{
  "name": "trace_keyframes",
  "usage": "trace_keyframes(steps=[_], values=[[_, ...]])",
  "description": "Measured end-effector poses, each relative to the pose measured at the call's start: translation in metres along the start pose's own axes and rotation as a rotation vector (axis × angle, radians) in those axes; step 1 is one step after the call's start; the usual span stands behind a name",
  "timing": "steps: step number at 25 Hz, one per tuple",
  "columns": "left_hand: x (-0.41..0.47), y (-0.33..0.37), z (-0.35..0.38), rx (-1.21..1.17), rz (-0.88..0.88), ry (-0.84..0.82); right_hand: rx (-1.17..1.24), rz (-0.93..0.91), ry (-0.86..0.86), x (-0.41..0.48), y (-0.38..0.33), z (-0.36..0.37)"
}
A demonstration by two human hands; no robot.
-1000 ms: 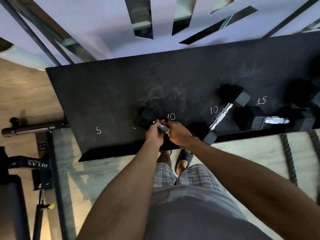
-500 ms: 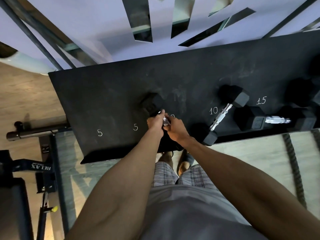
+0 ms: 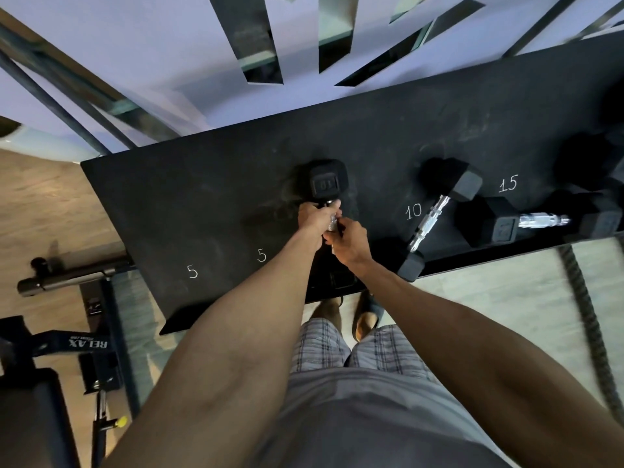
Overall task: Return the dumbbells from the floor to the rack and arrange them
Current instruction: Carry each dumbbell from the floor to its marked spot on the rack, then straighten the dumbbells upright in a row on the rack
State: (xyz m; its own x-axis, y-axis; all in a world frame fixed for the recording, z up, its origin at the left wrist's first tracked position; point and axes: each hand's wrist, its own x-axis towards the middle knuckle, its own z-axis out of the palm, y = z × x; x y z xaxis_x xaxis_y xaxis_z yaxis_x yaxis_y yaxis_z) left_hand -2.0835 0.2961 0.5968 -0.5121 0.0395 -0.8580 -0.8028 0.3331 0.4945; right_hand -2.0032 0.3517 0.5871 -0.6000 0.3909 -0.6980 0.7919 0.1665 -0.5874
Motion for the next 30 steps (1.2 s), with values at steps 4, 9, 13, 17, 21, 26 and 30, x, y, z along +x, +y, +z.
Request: trace_keyframes(steps=[4,9,13,17,21,26,30], values=[[0.001,-0.003,0.001,0.022,0.012,-0.003,-0.025,-0.025,-0.012,-0.001,0.001,-0.002],[-0.002,-0.016,-0.001,0.066,0.003,-0.016,-0.094,-0.069,-0.037,-0.008,0.012,-0.004],[-0.007,-0.031,-0.003,0.159,0.024,-0.046,-0.182,-0.075,-0.088,-0.017,0.019,-0.009],[-0.018,-0.033,-0.01,0.607,0.049,0.016,-0.215,-0.047,-0.052,-0.017,0.019,-0.031],[-0.05,-0.036,0.003,0.955,-0.12,-0.168,-0.138,0.014,0.076,-0.018,0.036,-0.072],[-0.066,-0.032,0.056,0.944,0.039,-0.306,-0.226,0.133,0.253,-0.018,0.062,-0.135],[-0.069,-0.024,0.105,0.881,0.104,-0.267,-0.19,0.182,0.26,-0.006,0.078,-0.173]])
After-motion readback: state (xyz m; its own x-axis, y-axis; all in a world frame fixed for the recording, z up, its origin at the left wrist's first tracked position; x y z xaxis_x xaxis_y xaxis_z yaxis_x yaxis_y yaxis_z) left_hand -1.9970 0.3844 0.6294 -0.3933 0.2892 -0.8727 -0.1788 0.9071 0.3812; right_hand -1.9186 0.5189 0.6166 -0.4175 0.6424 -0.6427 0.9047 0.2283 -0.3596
